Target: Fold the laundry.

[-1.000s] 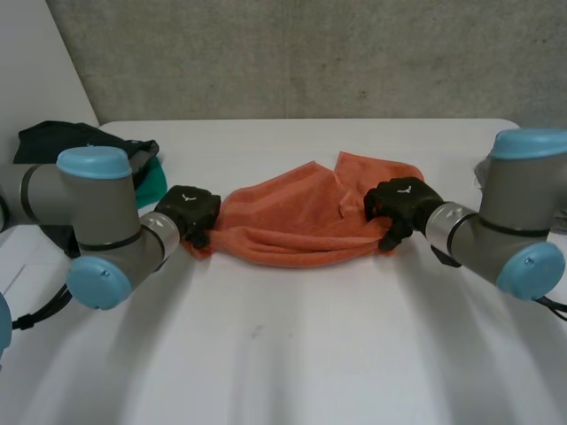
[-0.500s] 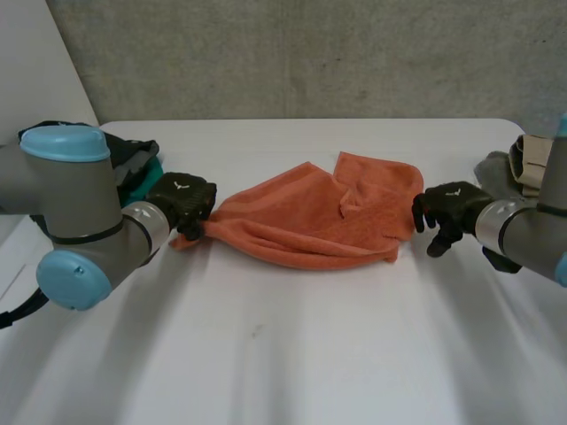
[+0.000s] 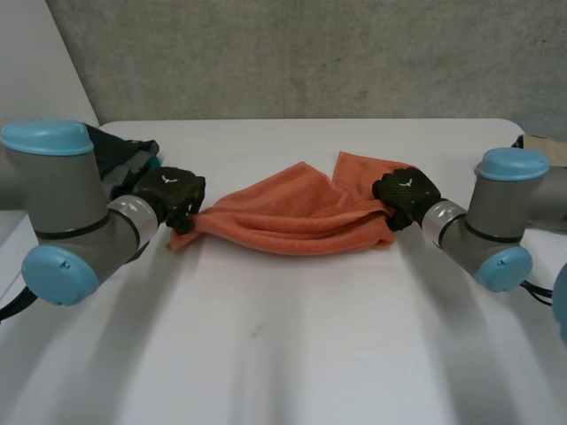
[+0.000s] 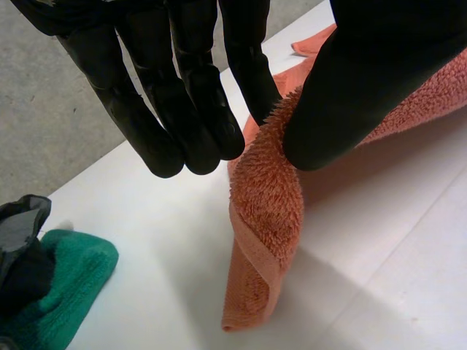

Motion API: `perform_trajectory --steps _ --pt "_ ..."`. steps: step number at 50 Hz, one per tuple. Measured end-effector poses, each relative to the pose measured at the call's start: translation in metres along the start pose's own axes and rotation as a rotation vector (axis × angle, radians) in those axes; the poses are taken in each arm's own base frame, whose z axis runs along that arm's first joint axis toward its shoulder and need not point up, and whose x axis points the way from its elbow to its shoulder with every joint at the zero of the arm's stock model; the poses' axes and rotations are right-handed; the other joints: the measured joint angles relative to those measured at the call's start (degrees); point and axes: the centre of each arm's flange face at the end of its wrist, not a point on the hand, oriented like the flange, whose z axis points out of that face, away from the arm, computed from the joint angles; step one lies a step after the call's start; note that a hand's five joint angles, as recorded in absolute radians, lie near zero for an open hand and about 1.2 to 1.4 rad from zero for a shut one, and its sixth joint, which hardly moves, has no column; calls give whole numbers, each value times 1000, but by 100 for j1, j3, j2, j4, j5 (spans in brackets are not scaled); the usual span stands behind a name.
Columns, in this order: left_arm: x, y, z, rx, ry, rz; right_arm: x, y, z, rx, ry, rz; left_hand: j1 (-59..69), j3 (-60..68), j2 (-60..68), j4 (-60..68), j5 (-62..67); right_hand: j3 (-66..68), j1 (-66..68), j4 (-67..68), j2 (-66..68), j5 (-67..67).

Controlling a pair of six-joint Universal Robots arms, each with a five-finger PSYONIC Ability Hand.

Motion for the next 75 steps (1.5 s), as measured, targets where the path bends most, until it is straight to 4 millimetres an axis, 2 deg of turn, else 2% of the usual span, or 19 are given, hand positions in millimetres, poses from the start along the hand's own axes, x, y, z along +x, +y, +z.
perform_trajectory --steps 8,16,19,22,26,33,35,37,41,43,46,49,50,54,58,66,67,71,75 --pt "-7 -6 -5 14 -16 -3 7 -17 3 33 19 -31 0 0 0 0 0 1387 731 1474 1231 1063" --pt "-32 -61 -46 173 -103 17 58 -105 -65 53 122 -162 0 0 0 1 0 1416 731 1492 1231 1086" --pt "-37 -78 -62 226 -129 26 65 -117 -81 36 135 -188 0 0 0 1 0 1416 731 1492 1278 1127" --pt "-43 -103 -89 300 -162 46 74 -136 -114 -36 129 -247 0 0 1 1 0 1417 731 1494 1313 1364" --pt "-42 -109 -101 304 -167 71 72 -137 -129 -113 79 -294 0 11 10 1 0 1417 927 1495 1313 1610" --pt "-36 -96 -93 230 -144 116 63 -124 -133 -192 -15 -345 0 11 11 2 0 1417 929 1495 1312 1638" --pt "-30 -71 -65 129 -120 170 53 -97 -121 -256 -105 -392 0 11 11 3 0 1417 929 1495 1312 1638" --pt "-32 -60 -47 92 -128 197 53 -87 -112 -268 -121 -417 0 11 11 2 0 1417 929 1495 1312 1640" --pt "-40 -64 -18 110 -179 242 65 -85 -83 -198 -34 -485 0 11 11 3 0 1417 929 1496 1312 1666" --pt "-49 -87 -12 201 -230 259 83 -100 -65 -98 99 -524 0 11 11 4 0 1437 929 1502 1312 1679" --pt "-67 -149 -21 444 -340 269 119 -148 -49 149 374 -560 80 11 14 5 134 1441 1020 1506 1313 1682" --pt "-79 -191 -40 621 -413 255 140 -185 -53 340 530 -557 81 11 14 5 134 1443 1036 1511 1313 1681" --pt "-87 -223 -61 765 -463 234 154 -215 -63 502 623 -542 81 11 14 5 134 1443 1036 1512 1313 1680" --pt "-92 -253 -92 916 -498 195 165 -249 -84 722 673 -507 80 12 14 5 134 1443 1073 1511 1313 1681" --pt "-91 -239 -90 868 -474 168 162 -247 -89 769 615 -482 81 12 15 5 134 1443 1083 1512 1313 1681" --pt "-74 -145 -43 551 -353 140 142 -187 -77 539 449 -390 -115 -249 -351 -291 -62 1443 1083 1513 1365 1680" --pt "-69 -130 -36 506 -329 134 135 -178 -76 503 419 -380 -1672 -1646 -1807 -1707 -1454 1444 1083 1513 1365 1681" --pt "-50 -86 -13 391 -238 96 113 -162 -79 433 327 -370 -4939 -4987 -5036 -5063 -4823 1444 1083 1513 1365 1681" --pt "-27 -63 3 341 -147 29 97 -172 -93 444 284 -386 -5340 -5613 -5641 -5697 -5319 1444 1083 1513 1365 1681"
